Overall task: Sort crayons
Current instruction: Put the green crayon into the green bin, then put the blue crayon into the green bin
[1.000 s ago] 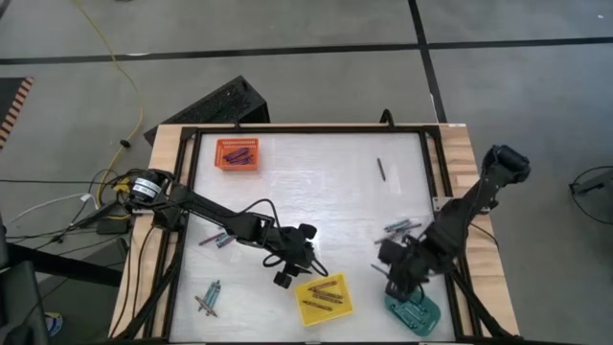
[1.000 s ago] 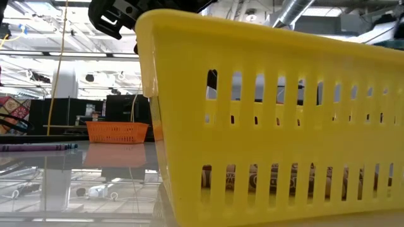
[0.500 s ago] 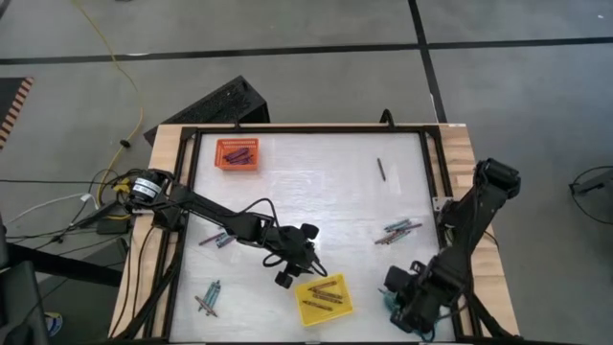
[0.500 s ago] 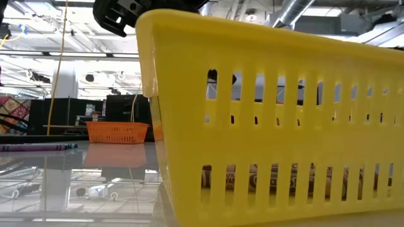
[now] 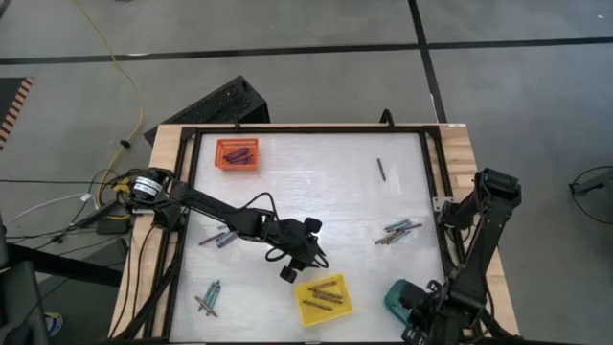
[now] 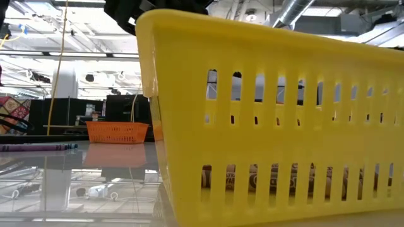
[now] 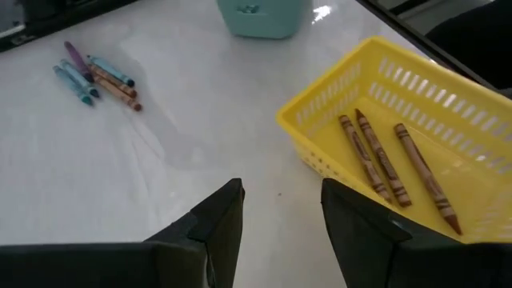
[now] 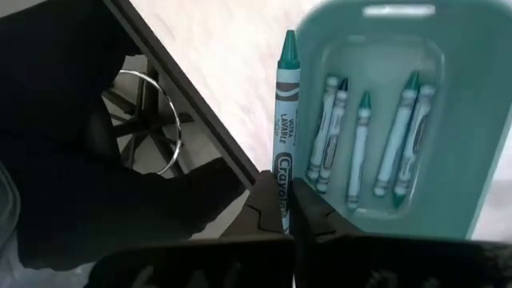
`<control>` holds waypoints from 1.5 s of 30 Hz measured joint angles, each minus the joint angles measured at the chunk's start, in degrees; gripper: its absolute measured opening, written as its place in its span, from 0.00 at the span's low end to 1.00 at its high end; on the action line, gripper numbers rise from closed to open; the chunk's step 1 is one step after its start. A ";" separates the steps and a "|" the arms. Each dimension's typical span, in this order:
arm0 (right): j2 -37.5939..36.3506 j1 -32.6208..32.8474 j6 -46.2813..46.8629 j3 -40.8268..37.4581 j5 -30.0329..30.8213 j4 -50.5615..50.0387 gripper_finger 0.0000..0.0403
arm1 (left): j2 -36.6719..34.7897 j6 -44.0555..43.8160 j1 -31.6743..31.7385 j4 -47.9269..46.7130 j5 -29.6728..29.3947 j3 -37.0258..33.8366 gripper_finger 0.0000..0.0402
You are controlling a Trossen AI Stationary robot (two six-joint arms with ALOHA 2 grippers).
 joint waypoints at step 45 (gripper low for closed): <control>3.20 0.38 0.11 -0.02 8.50 -9.76 0.36 | -44.33 -35.97 1.44 -49.54 -17.74 -29.13 0.40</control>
